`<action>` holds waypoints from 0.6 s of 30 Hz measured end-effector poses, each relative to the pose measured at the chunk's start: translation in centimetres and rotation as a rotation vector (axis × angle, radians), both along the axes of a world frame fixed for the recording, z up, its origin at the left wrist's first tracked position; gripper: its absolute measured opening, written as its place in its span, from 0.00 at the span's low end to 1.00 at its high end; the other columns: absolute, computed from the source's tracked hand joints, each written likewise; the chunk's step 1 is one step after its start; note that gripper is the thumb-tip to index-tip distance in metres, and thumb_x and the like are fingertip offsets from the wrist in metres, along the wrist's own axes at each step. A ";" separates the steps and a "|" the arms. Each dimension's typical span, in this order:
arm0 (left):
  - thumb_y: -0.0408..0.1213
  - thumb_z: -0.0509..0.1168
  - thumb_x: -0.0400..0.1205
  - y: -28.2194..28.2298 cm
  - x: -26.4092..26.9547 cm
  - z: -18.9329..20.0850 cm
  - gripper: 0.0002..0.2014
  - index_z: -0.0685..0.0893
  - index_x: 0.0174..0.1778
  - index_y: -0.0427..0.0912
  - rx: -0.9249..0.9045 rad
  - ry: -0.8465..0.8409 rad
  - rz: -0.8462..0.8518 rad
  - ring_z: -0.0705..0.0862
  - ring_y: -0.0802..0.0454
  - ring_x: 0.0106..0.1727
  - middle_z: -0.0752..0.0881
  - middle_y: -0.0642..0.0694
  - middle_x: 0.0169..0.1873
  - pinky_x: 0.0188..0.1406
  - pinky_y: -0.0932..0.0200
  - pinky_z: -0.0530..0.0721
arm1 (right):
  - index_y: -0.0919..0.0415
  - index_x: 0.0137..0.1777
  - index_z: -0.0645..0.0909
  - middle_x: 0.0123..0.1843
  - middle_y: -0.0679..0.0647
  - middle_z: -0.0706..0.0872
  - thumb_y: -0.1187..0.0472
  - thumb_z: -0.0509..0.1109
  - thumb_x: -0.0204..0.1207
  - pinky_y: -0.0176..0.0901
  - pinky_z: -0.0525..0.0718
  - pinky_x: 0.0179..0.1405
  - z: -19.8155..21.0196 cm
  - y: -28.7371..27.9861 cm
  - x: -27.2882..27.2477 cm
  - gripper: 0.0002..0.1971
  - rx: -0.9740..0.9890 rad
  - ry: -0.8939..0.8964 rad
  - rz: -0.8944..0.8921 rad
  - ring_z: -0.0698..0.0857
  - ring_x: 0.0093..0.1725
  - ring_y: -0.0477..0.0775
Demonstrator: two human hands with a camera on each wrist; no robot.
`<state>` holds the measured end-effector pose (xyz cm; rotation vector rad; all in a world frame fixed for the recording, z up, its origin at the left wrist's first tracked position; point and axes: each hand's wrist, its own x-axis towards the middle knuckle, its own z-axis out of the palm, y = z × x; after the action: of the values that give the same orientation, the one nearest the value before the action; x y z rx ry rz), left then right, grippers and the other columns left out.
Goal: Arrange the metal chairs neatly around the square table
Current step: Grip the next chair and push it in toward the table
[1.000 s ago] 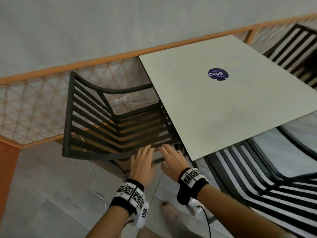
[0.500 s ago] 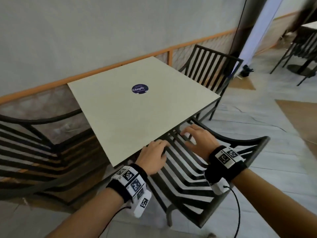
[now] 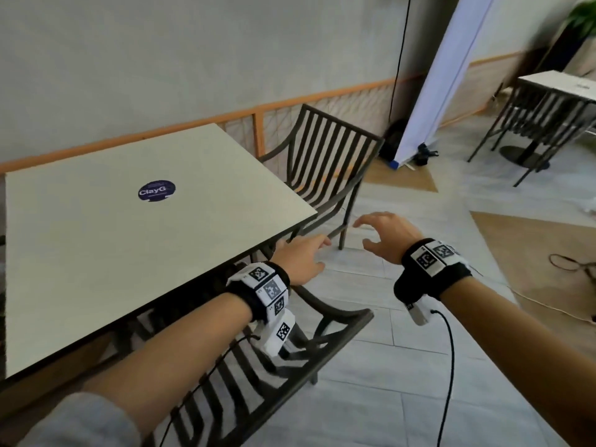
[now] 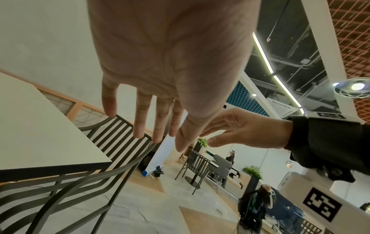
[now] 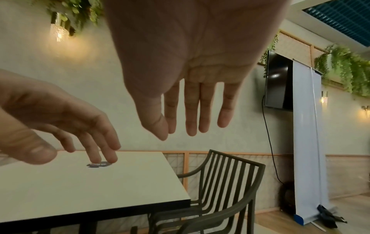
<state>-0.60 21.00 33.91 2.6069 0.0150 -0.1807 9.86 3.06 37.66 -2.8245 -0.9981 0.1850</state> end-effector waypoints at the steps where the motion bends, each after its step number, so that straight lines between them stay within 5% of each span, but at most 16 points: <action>1: 0.40 0.65 0.81 -0.8 1.7 -0.2 0.23 0.71 0.73 0.52 0.002 -0.006 0.014 0.76 0.48 0.71 0.78 0.51 0.72 0.73 0.37 0.67 | 0.50 0.64 0.78 0.66 0.57 0.83 0.58 0.70 0.73 0.58 0.82 0.60 -0.4 -0.7 1.8 0.19 -0.001 0.005 0.008 0.81 0.63 0.62; 18: 0.33 0.65 0.81 -5.8 31.2 -13.0 0.24 0.70 0.73 0.45 -0.272 0.215 0.416 0.78 0.39 0.69 0.78 0.40 0.70 0.71 0.42 0.76 | 0.52 0.66 0.77 0.65 0.56 0.84 0.57 0.69 0.74 0.52 0.83 0.58 -9.9 0.2 33.6 0.19 -0.133 0.083 0.245 0.83 0.61 0.61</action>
<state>30.62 15.22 20.91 2.2434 0.5632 -0.2884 43.46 3.24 27.77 -2.7737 -1.3578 0.4050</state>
